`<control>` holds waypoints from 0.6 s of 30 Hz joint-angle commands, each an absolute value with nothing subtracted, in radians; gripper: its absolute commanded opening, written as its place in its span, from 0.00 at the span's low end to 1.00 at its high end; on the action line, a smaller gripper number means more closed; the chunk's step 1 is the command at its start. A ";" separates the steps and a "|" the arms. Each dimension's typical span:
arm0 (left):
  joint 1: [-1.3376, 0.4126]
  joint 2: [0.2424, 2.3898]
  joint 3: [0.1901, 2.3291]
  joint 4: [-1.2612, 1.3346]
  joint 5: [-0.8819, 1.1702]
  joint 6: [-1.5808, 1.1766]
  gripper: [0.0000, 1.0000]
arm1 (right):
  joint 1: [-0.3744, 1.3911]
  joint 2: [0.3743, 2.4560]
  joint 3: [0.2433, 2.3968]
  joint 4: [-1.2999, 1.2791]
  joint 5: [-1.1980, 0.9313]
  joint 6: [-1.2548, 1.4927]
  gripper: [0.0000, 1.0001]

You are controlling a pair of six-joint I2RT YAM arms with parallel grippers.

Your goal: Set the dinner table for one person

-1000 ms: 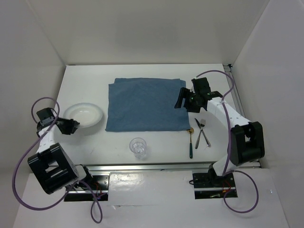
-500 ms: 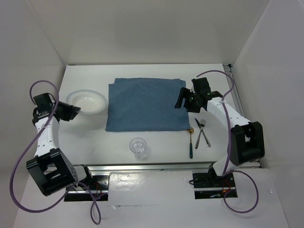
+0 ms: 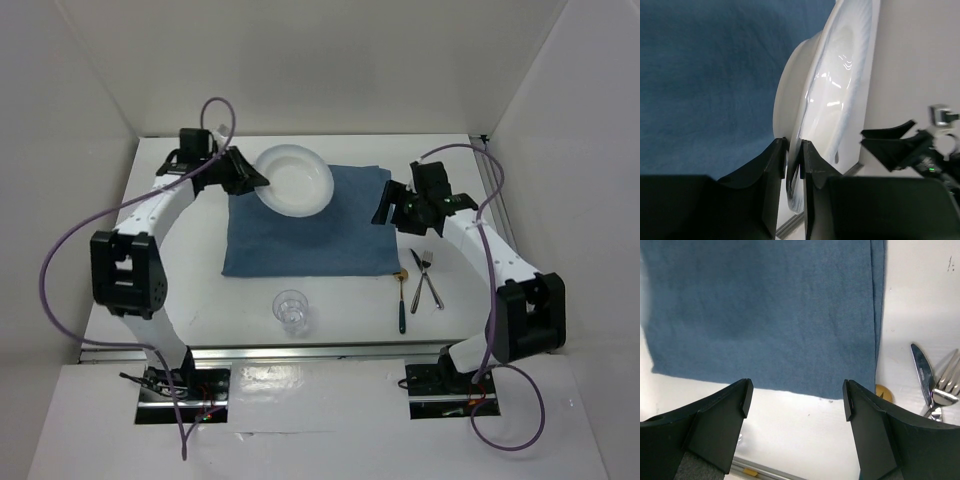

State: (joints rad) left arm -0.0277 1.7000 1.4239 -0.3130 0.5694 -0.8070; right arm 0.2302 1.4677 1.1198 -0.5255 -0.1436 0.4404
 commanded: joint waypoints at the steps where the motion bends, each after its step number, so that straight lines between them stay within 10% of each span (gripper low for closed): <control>1: -0.084 1.794 1.550 -0.233 0.687 -0.769 0.00 | 0.215 1.355 1.126 -0.563 -0.129 0.451 0.85; 18: -0.176 2.074 1.580 -0.172 0.759 -0.746 0.00 | 0.092 1.252 1.098 -0.632 -0.126 0.419 0.85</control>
State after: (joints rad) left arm -0.1776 2.1006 1.6070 -0.2768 0.6556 -0.7334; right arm 0.0956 1.2774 1.0988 -0.6170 -0.1272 0.4313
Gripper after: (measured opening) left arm 0.316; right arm 0.846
